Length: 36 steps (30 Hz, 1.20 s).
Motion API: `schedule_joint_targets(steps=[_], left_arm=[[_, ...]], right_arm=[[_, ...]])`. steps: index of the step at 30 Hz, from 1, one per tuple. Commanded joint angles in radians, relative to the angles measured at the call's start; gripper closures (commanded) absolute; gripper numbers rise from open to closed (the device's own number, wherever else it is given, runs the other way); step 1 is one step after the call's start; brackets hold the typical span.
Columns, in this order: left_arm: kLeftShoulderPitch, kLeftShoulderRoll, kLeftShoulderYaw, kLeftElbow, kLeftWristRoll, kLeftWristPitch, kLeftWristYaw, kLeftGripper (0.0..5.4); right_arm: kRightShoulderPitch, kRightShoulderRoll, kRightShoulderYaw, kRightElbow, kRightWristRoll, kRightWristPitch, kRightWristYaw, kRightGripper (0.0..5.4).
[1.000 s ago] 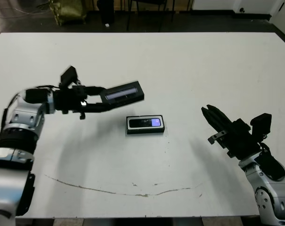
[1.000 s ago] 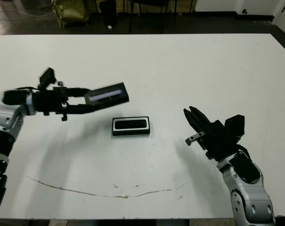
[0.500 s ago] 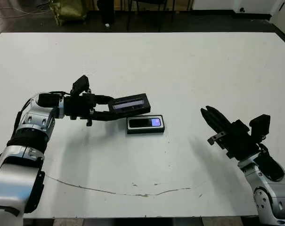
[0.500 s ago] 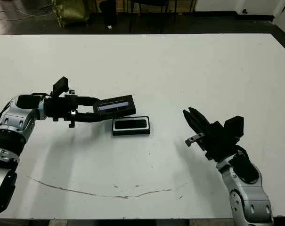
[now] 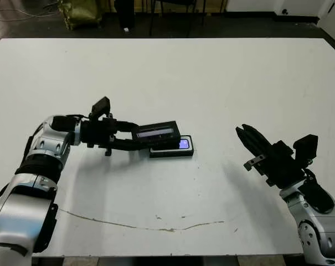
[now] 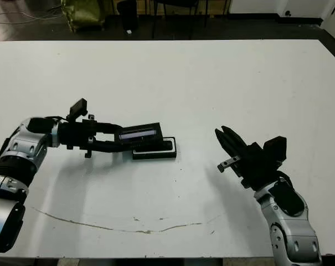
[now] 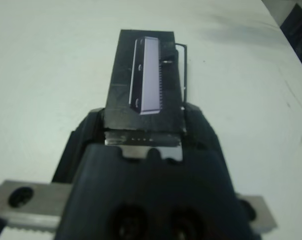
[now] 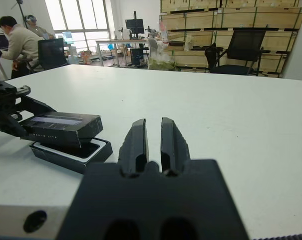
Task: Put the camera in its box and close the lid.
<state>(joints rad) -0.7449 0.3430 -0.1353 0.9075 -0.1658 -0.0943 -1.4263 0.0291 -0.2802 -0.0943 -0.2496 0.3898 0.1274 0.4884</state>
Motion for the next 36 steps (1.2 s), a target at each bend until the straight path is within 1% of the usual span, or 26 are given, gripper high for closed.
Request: schedule_joint_targets(steps=[1, 3, 7, 11, 16, 21, 26, 30, 36], left_arm=[[0.012, -0.026, 0.006, 0.048, 0.003, -0.005, -0.013, 3.34], [0.008, -0.034, 0.001, 0.058, 0.01, 0.009, -0.013, 3.34], [0.009, -0.046, -0.006, 0.061, 0.021, -0.01, -0.011, 3.34], [0.018, -0.052, -0.004, 0.061, 0.025, -0.032, 0.007, 3.34], [0.022, -0.051, -0.01, 0.053, 0.035, -0.024, 0.011, 3.34], [0.016, -0.056, -0.013, 0.055, 0.04, -0.024, 0.004, 3.34], [0.012, -0.062, -0.018, 0.056, 0.046, -0.025, 0.009, 3.34], [0.011, -0.068, -0.025, 0.058, 0.061, -0.051, 0.034, 3.34], [0.003, -0.074, -0.042, 0.06, 0.089, -0.078, 0.063, 3.34]], right_arm=[[0.006, -0.006, -0.006, 0.011, 0.0, 0.011, 0.0, 5.4], [0.007, -0.006, -0.006, 0.015, -0.004, 0.0, 0.002, 5.4], [0.006, -0.006, -0.009, 0.016, 0.003, 0.008, 0.002, 5.4], [0.001, -0.007, -0.01, 0.03, 0.007, -0.008, 0.018, 5.4], [0.007, -0.008, -0.009, 0.0, 0.003, 0.032, -0.011, 5.4], [0.006, -0.011, -0.008, 0.012, -0.001, 0.007, 0.002, 5.4], [0.007, -0.009, -0.01, 0.012, 0.001, 0.011, 0.001, 5.4], [0.005, -0.009, -0.012, 0.02, 0.009, 0.01, 0.009, 5.4], [0.014, -0.007, -0.01, -0.003, -0.001, 0.025, -0.013, 5.4]])
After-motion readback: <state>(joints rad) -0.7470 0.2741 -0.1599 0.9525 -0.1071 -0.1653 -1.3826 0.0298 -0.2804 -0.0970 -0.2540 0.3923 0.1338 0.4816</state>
